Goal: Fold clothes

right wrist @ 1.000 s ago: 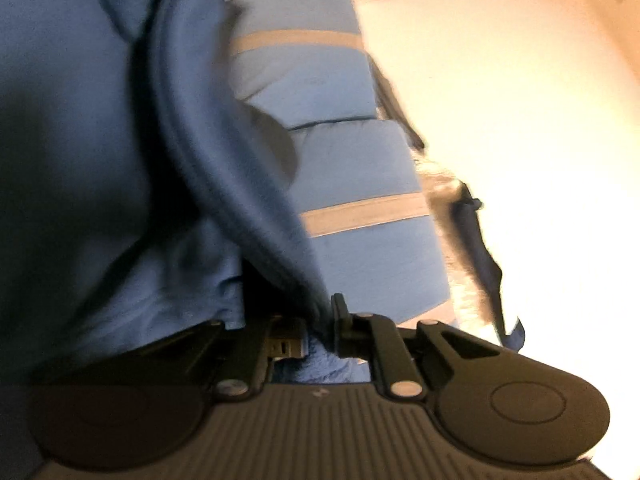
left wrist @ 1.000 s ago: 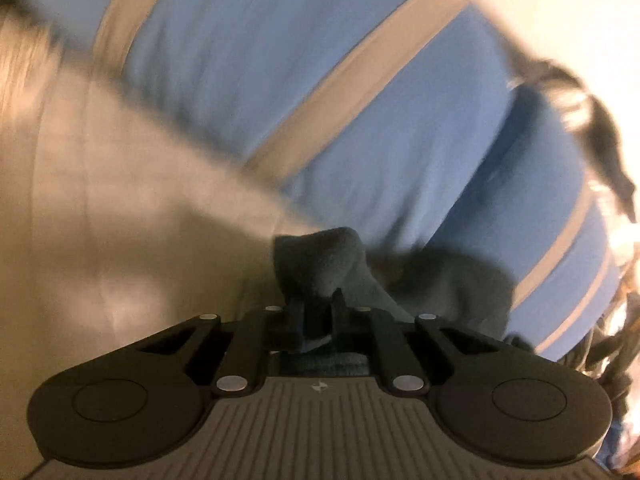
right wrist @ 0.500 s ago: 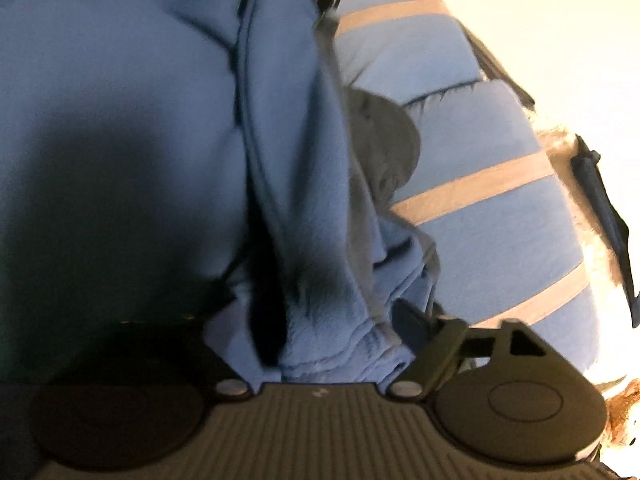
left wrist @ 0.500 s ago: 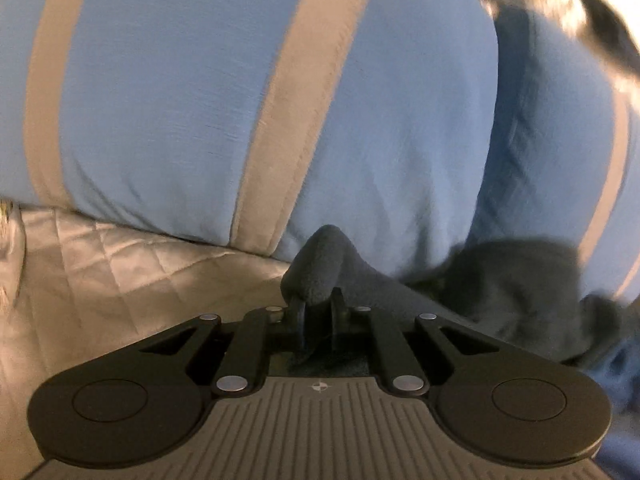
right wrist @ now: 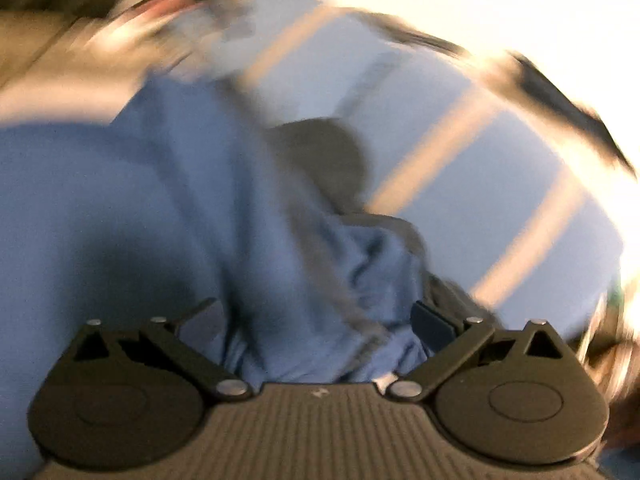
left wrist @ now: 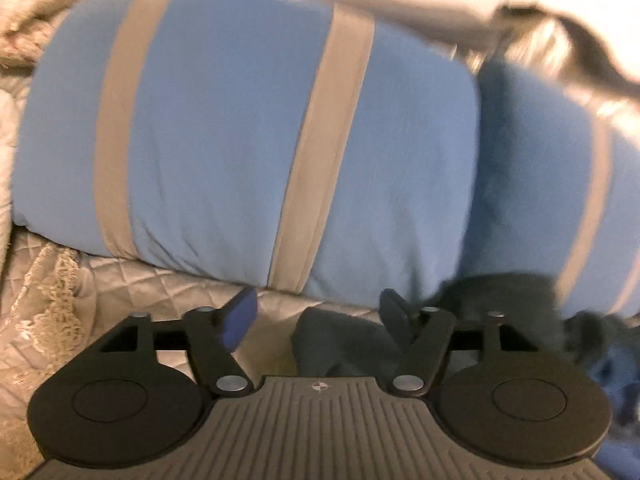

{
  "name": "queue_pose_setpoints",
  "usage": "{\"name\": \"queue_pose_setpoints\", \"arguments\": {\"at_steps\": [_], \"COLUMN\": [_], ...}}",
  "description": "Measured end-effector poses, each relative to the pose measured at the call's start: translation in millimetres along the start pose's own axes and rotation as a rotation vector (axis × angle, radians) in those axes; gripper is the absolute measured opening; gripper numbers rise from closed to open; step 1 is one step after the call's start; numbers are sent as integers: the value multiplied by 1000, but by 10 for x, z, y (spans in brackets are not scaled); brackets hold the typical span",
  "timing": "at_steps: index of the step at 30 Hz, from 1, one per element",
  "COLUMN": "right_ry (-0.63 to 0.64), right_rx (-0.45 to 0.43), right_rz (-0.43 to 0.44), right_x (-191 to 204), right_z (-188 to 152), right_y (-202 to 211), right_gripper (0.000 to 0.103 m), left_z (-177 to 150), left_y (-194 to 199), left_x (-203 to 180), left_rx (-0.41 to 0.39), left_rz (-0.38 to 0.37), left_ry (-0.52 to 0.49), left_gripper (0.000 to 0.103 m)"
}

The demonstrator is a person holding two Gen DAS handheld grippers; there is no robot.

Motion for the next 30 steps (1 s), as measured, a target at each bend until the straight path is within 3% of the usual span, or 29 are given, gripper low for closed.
{"name": "queue_pose_setpoints", "arguments": {"at_steps": [2,5,9,13,17,22,25,30], "right_ry": [-237,-486,-695,-794,-855,-943,-981,-1040], "right_rx": [19,74,185,262,273,260,239,244], "right_rz": [-11,13,45,44,58,93,86,94], "right_x": [-374,-792,-1132,-1271,-1355,-1389,-1414,-1483], "right_z": [76,44,-174,-362,-406,-383,-370,-390], "right_y": [11,-71,-327,-556,-770,-996,-1105,-1355], "right_gripper": [103,101,84,80,80,78,76,60], "left_z": [-83,-364,-851,-1279,-1587,-1690,-1690,-1674], "left_y": [260,525,619,583,539,335,212,11], "left_x": [31,52,84,148,117,-40,-35,2], "left_rx": [-11,19,82,140,155,144,108,57], "left_rz": [-13,-24,-47,-126,-248,-307,-316,-361], "left_ry": [-4,-30,-17,91,152,191,278,420], "left_gripper": [72,72,72,72,72,72,72,71]}}
Point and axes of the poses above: each gripper's, at about its wrist camera, not at the fingertips, and y roughly against the way its jaws point, x to its left, z to its top, the point moved 5 cm from there along -y, roughly the way its jaws point, and after that the axes turned 15 degrees about -y, right-handed, at the moved point
